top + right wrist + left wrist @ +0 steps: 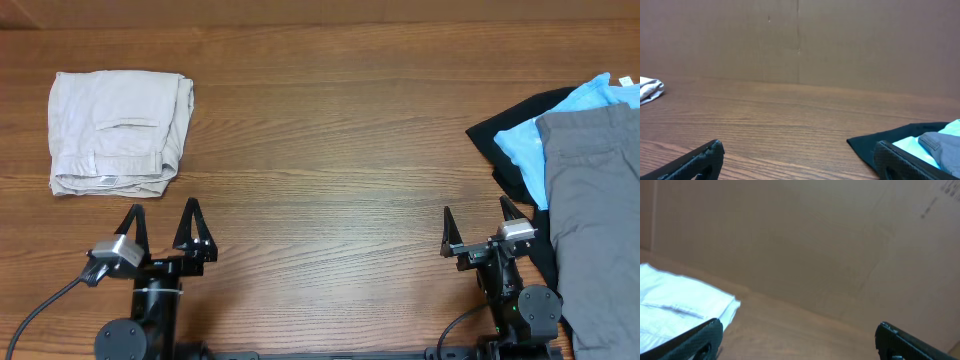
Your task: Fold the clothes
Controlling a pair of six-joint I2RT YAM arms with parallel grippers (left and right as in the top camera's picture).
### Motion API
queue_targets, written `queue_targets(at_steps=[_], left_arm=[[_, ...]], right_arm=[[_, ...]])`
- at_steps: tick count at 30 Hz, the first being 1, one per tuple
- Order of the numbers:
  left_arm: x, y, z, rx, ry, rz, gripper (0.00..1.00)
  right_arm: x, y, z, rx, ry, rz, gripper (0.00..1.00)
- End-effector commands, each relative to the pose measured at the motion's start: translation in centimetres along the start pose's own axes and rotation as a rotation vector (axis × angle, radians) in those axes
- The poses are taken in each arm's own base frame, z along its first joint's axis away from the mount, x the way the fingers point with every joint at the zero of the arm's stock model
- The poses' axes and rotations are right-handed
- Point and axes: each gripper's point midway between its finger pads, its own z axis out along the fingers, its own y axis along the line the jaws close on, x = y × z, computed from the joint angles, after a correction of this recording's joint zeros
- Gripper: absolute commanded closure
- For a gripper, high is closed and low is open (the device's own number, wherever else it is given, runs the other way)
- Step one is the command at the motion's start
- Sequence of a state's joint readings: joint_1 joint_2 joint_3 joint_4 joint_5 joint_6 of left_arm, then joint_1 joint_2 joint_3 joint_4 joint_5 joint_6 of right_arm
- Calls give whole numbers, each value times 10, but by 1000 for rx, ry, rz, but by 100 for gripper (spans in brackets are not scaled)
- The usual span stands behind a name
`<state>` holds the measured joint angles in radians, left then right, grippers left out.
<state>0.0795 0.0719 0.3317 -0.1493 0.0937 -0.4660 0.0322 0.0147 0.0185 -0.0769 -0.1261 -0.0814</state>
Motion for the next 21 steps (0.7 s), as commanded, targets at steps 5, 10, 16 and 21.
queue_targets(at_steps=[5, 10, 16, 21], left_arm=[[36, 16, 11, 11, 5, -2, 0], [67, 32, 14, -14, 59, -8, 0], [86, 41, 13, -28, 79, 54, 0], [92, 42, 13, -23, 93, 171, 0]], right_arm=[[2, -1, 0, 5, -4, 2, 0], [2, -1, 0, 5, -4, 2, 0], [2, -1, 0, 5, -4, 2, 0], [2, -1, 0, 5, -4, 2, 0]])
